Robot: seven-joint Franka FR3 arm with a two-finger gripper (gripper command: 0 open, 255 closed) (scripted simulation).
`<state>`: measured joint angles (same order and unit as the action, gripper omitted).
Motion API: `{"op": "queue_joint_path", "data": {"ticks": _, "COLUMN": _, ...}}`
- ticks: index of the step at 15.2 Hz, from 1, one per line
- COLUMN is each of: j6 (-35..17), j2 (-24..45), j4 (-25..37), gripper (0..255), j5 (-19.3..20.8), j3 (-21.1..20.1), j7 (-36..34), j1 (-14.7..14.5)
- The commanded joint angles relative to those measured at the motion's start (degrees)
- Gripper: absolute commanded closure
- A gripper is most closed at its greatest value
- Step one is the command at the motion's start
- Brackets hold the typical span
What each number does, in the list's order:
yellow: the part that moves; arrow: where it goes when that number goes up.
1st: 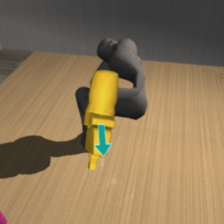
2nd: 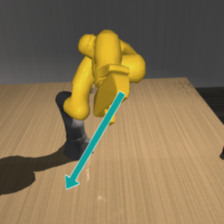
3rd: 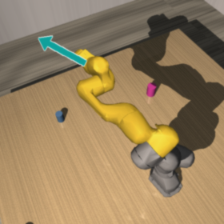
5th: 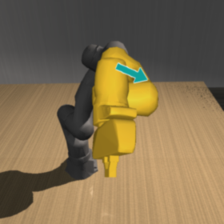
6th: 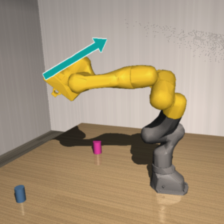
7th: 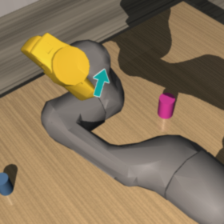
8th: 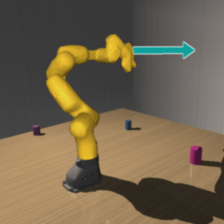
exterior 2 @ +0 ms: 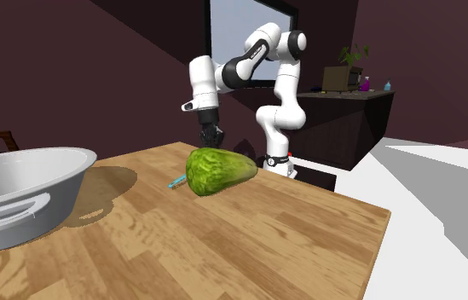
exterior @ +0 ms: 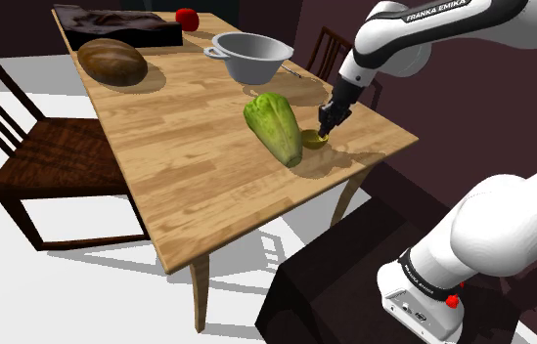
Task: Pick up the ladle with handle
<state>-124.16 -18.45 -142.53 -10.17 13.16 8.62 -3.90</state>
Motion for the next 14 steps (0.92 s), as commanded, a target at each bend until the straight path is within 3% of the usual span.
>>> {"op": "queue_joint_path", "data": {"ticks": 1, "j6": 1.4, "j2": -0.7, "j4": 0.7, "gripper": 255, "j5": 0.3, "j3": -0.1, "j7": -0.4, "j1": 0.1}}
{"op": "queue_joint_path", "data": {"ticks": 14, "j6": 10.3, "j2": -3.9, "j4": 6.7, "gripper": 255, "j5": 1.6, "j3": -0.7, "j7": -2.8, "j1": 0.5}}
